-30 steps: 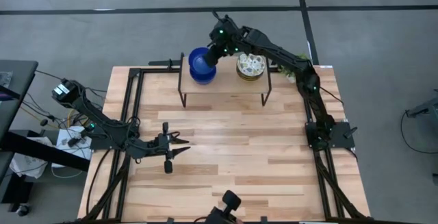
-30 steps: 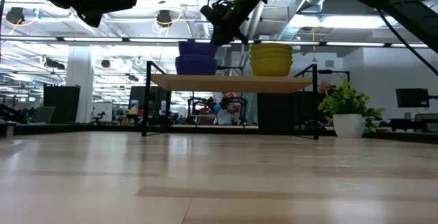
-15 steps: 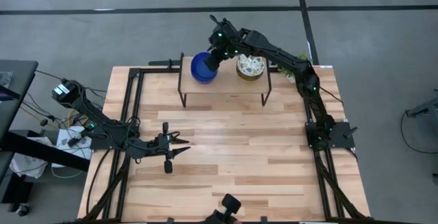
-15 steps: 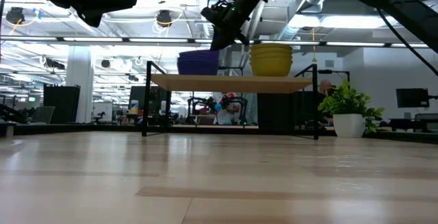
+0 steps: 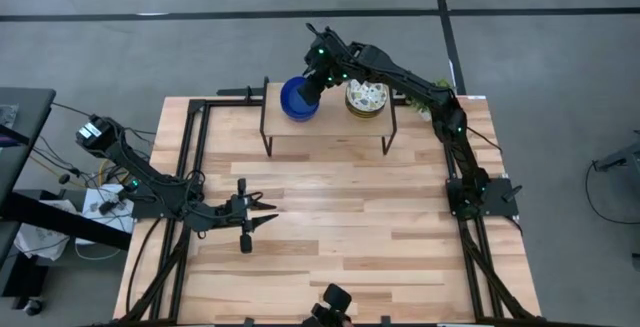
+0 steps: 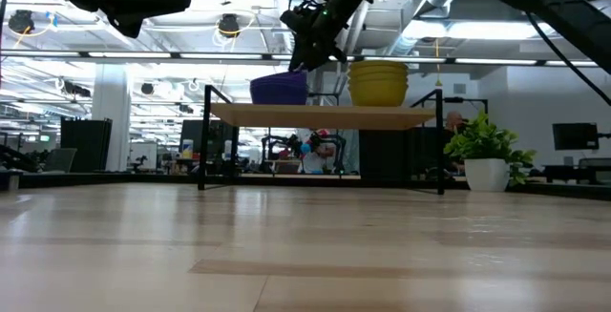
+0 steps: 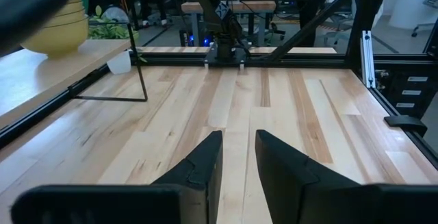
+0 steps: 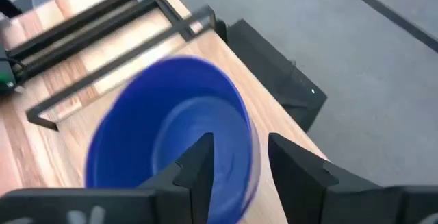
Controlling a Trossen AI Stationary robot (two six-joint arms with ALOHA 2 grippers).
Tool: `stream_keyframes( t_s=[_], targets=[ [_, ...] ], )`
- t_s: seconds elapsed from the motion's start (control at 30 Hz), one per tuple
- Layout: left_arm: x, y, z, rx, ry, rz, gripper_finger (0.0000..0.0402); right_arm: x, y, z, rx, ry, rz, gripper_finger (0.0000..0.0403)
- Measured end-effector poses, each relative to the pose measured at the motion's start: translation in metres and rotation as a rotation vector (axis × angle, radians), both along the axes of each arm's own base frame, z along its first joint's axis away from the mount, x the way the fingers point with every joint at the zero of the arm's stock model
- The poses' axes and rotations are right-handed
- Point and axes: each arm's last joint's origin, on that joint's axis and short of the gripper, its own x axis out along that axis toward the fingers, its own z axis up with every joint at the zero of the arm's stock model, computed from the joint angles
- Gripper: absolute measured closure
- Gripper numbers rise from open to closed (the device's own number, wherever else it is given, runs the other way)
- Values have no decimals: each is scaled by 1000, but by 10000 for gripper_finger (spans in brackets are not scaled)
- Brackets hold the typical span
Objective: Pick & Place Mini bowls
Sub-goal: Stack the blue bowl on top of the blue bowl on the shelf
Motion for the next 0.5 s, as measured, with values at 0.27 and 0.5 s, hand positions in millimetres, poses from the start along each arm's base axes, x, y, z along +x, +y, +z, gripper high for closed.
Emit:
stream_keyframes(
  t_s=[0.27, 0.5],
  targets=[
    [0, 0, 0, 0, 0, 0, 314, 4, -2, 15, -175, -31, -34, 313],
    [0, 0, 0, 0, 0, 0, 314, 11, 0, 8, -271, 23, 34, 391]
  ],
)
